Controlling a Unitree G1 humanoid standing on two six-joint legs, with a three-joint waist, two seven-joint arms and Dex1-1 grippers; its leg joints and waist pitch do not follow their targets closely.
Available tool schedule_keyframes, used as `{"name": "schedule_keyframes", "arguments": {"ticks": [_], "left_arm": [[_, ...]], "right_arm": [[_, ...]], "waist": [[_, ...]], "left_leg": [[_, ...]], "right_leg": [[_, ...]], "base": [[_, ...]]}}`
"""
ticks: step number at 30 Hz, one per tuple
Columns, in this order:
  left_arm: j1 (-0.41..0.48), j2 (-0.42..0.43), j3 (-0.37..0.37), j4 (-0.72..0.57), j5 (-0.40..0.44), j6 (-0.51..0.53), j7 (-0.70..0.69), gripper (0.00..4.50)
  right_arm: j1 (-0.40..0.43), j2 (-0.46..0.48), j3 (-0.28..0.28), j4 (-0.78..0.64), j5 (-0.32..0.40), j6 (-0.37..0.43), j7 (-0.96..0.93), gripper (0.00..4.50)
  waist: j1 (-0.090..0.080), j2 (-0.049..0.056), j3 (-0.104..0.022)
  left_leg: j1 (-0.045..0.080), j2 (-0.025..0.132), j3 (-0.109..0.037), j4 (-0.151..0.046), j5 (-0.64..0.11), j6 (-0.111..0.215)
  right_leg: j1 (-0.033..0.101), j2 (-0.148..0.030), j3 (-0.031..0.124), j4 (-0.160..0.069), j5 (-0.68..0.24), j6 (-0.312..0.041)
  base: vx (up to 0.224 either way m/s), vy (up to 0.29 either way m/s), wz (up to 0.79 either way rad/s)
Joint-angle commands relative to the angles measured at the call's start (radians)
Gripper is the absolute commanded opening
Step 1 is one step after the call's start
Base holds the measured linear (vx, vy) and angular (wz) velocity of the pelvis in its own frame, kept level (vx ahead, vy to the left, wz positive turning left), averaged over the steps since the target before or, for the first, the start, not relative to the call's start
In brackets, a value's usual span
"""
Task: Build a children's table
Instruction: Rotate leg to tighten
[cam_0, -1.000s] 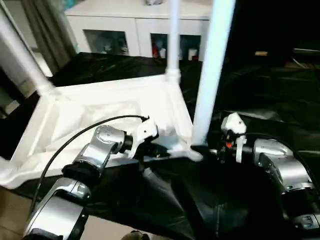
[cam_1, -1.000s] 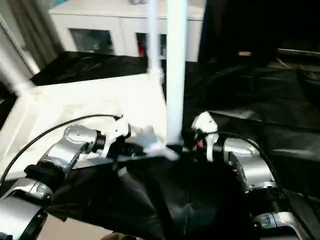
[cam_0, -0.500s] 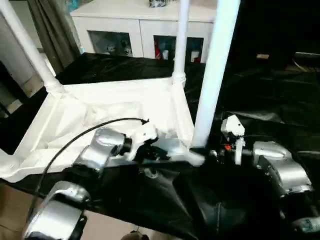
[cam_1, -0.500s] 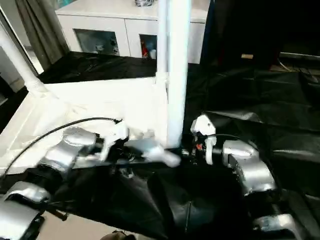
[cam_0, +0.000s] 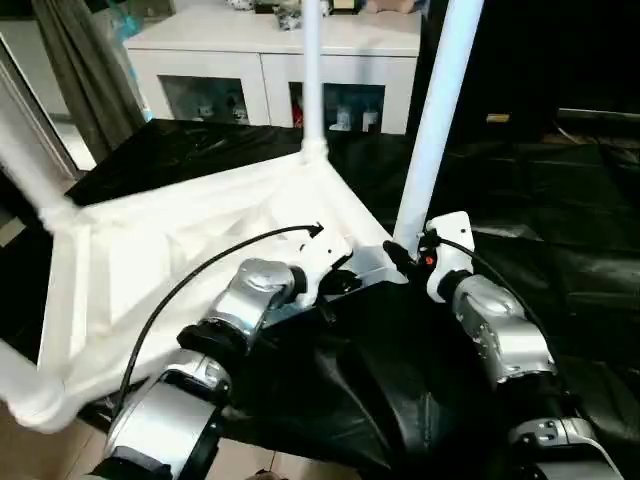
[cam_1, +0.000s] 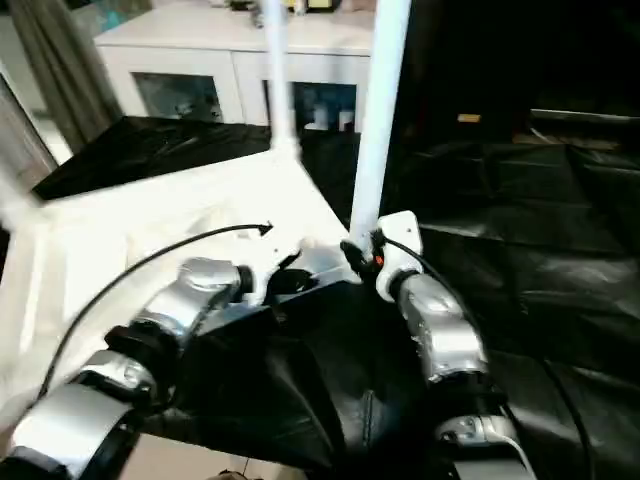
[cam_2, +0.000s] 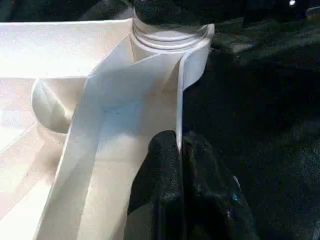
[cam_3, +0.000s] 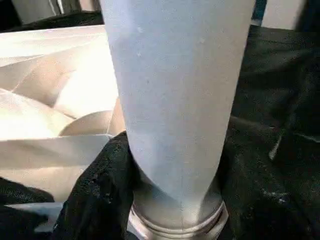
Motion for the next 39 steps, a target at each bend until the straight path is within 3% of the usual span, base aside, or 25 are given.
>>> {"name": "schedule_keyframes", "arguments": {"ticks": [1, 2, 4, 8, 10, 11, 14, 15, 16, 17, 18, 19, 20, 22, 23, 25, 27, 29, 34, 38, 39], "left_arm": [[-0.037, -0.049, 0.021, -0.022, -0.025, -0.029, 0.055, 0.0], [-0.031, -0.035, 0.012, -0.032, -0.026, -0.046, 0.01, 0.0], [-0.027, -0.025, 0.01, -0.038, -0.027, -0.051, -0.015, 0.0], [0.009, 0.049, -0.018, -0.08, -0.041, -0.097, -0.204, 0.0], [0.029, 0.092, -0.039, -0.107, -0.045, -0.106, -0.298, 0.0], [0.043, 0.124, -0.049, -0.124, -0.053, -0.119, -0.365, 0.0], [0.058, 0.161, -0.052, -0.152, -0.075, -0.101, -0.453, 0.0], [0.064, 0.176, -0.057, -0.163, -0.079, -0.095, -0.488, 0.0], [0.066, 0.182, -0.058, -0.167, -0.08, -0.094, -0.501, 0.0], [0.073, 0.198, -0.064, -0.178, -0.079, -0.086, -0.534, 0.0], [0.077, 0.209, -0.069, -0.185, -0.079, -0.079, -0.554, 0.0], [0.081, 0.22, -0.071, -0.196, -0.082, -0.072, -0.577, 0.0], [0.082, 0.221, -0.071, -0.197, -0.082, -0.071, -0.579, 0.0], [0.086, 0.23, -0.071, -0.208, -0.088, -0.065, -0.594, 0.0], [0.088, 0.235, -0.07, -0.216, -0.094, -0.062, -0.599, 0.0], [0.089, 0.234, -0.067, -0.22, -0.097, -0.06, -0.596, 0.0], [0.093, 0.234, -0.06, -0.233, -0.101, -0.052, -0.591, 0.0], [0.098, 0.232, -0.059, -0.241, -0.1, -0.05, -0.583, 0.0], [0.105, 0.216, -0.046, -0.256, -0.105, -0.033, -0.534, 0.0], [0.068, 0.157, -0.01, -0.182, -0.064, -0.037, -0.323, 0.0], [0.068, 0.157, -0.01, -0.182, -0.064, -0.037, -0.323, 0.0]], "right_arm": [[0.02, 0.101, 0.098, 0.015, 0.061, 0.038, 0.127, 2.74], [0.027, 0.085, 0.105, -0.012, 0.069, 0.045, 0.174, 2.82], [0.033, 0.069, 0.112, -0.028, 0.071, 0.049, 0.202, 3.11], [0.061, -0.045, 0.136, -0.103, 0.082, 0.033, 0.369, 3.18], [0.07, -0.104, 0.135, -0.13, 0.101, 0.033, 0.45, 3.18], [0.074, -0.148, 0.136, -0.147, 0.113, 0.034, 0.507, 3.18], [0.081, -0.212, 0.14, -0.174, 0.13, 0.043, 0.602, 3.18], [0.086, -0.236, 0.141, -0.185, 0.133, 0.047, 0.641, 3.18], [0.088, -0.244, 0.142, -0.19, 0.133, 0.048, 0.655, 3.18], [0.093, -0.266, 0.145, -0.202, 0.134, 0.053, 0.693, 3.18], [0.097, -0.279, 0.149, -0.208, 0.137, 0.058, 0.715, 3.18], [0.099, -0.294, 0.154, -0.213, 0.139, 0.056, 0.737, 3.18], [0.099, -0.296, 0.155, -0.212, 0.139, 0.055, 0.74, 3.18], [0.096, -0.312, 0.161, -0.209, 0.145, 0.05, 0.766, 3.18], [0.092, -0.32, 0.166, -0.203, 0.148, 0.046, 0.781, 3.03], [0.09, -0.321, 0.17, -0.201, 0.149, 0.045, 0.787, 2.85], [0.086, -0.317, 0.178, -0.206, 0.152, 0.056, 0.8, 2.8], [0.089, -0.308, 0.183, -0.212, 0.153, 0.061, 0.802, 2.52], [0.1, -0.29, 0.186, -0.209, 0.156, 0.063, 0.782, 2.28], [0.103, -0.204, 0.143, -0.146, 0.109, 0.071, 0.558, 2.15], [0.103, -0.204, 0.143, -0.146, 0.109, 0.071, 0.558, 2.13]], "waist": [[-0.006, -0.011, -0.053], [-0.006, -0.001, -0.052], [-0.007, -0.007, -0.055], [-0.002, -0.006, -0.057], [0.003, -0.004, -0.062], [0.004, 0.0, -0.065], [0.008, -0.003, -0.07], [0.015, 0.002, -0.074], [0.014, -0.013, -0.076], [0.022, -0.004, -0.079], [0.025, -0.002, -0.079], [0.027, -0.015, -0.079], [0.033, -0.01, -0.081], [0.036, -0.013, -0.075], [0.035, -0.019, -0.071], [0.036, -0.017, -0.067], [0.035, -0.023, -0.064], [0.036, -0.023, -0.063], [0.035, -0.024, -0.062], [0.028, -0.026, -0.062], [0.025, -0.026, -0.062]], "left_leg": [[0.033, 0.055, -0.044, -0.09, -0.432, -0.028], [0.032, 0.055, -0.045, -0.09, -0.428, -0.027], [0.028, 0.054, -0.04, -0.089, -0.409, -0.015], [0.023, 0.054, -0.034, -0.08, -0.35, 0.02], [0.015, 0.058, -0.033, -0.075, -0.286, 0.045], [0.014, 0.06, -0.032, -0.071, -0.26, 0.057], [0.015, 0.061, -0.028, -0.064, -0.206, 0.08], [0.022, 0.064, -0.026, -0.059, -0.182, 0.091], [0.02, 0.065, -0.024, -0.056, -0.162, 0.101], [0.015, 0.064, -0.025, -0.049, -0.103, 0.133], [0.016, 0.065, -0.026, -0.048, -0.102, 0.137], [0.015, 0.066, -0.023, -0.046, -0.101, 0.143], [0.016, 0.066, -0.024, -0.044, -0.1, 0.144], [0.011, 0.067, -0.023, -0.045, -0.126, 0.14], [0.011, 0.067, -0.022, -0.049, -0.161, 0.124], [0.014, 0.067, -0.022, -0.053, -0.21, 0.096], [0.016, 0.068, -0.022, -0.057, -0.231, 0.076], [0.015, 0.067, -0.023, -0.058, -0.242, 0.06], [0.012, 0.065, -0.025, -0.059, -0.239, 0.056], [0.012, 0.06, -0.026, -0.06, -0.241, 0.04], [0.012, 0.059, -0.026, -0.06, -0.242, 0.037]], "right_leg": [[0.016, -0.066, 0.037, -0.097, -0.387, -0.15], [0.016, -0.065, 0.037, -0.094, -0.365, -0.157], [0.02, -0.064, 0.036, -0.089, -0.311, -0.177], [0.028, -0.066, 0.037, -0.086, -0.274, -0.195], [0.035, -0.066, 0.034, -0.075, -0.218, -0.214], [0.035, -0.065, 0.034, -0.068, -0.173, -0.229], [0.033, -0.06, 0.033, -0.054, -0.069, -0.266], [0.028, -0.06, 0.033, -0.051, -0.026, -0.28], [0.028, -0.059, 0.033, -0.047, 0.005, -0.287], [0.027, -0.058, 0.03, -0.035, 0.065, -0.295], [0.025, -0.058, 0.029, -0.035, 0.066, -0.295], [0.024, -0.058, 0.03, -0.035, 0.066, -0.298], [0.024, -0.061, 0.03, -0.031, 0.064, -0.3], [0.018, -0.061, 0.031, -0.035, 0.006, -0.295], [0.017, -0.062, 0.031, -0.041, -0.052, -0.287], [0.015, -0.064, 0.034, -0.048, -0.132, -0.273], [0.014, -0.065, 0.036, -0.054, -0.18, -0.261], [0.013, -0.067, 0.038, -0.056, -0.213, -0.249], [0.014, -0.067, 0.038, -0.056, -0.219, -0.241], [0.011, -0.065, 0.037, -0.059, -0.24, -0.229], [0.01, -0.064, 0.037, -0.06, -0.245, -0.227]], "base": [[0.0, 0.0, 0.0], [0.0, 0.0, 0.0], [0.0, 0.0, 0.0], [0.0, 0.0, 0.0], [0.0, 0.0, 0.0], [0.0, 0.0, 0.0], [0.0, 0.0, 0.0], [0.0, 0.0, 0.0], [0.0, 0.0, 0.0], [0.0, 0.0, 0.0], [0.0, 0.0, 0.0], [0.0, 0.0, 0.0], [0.0, 0.0, 0.0], [0.0, 0.0, 0.0], [0.0, 0.0, 0.0], [0.0, 0.0, 0.0], [0.0, 0.0, 0.0], [0.0, 0.0, 0.0], [0.0, 0.0, 0.0], [0.0, 0.0, 0.0], [0.0, 0.0, 0.0]]}}
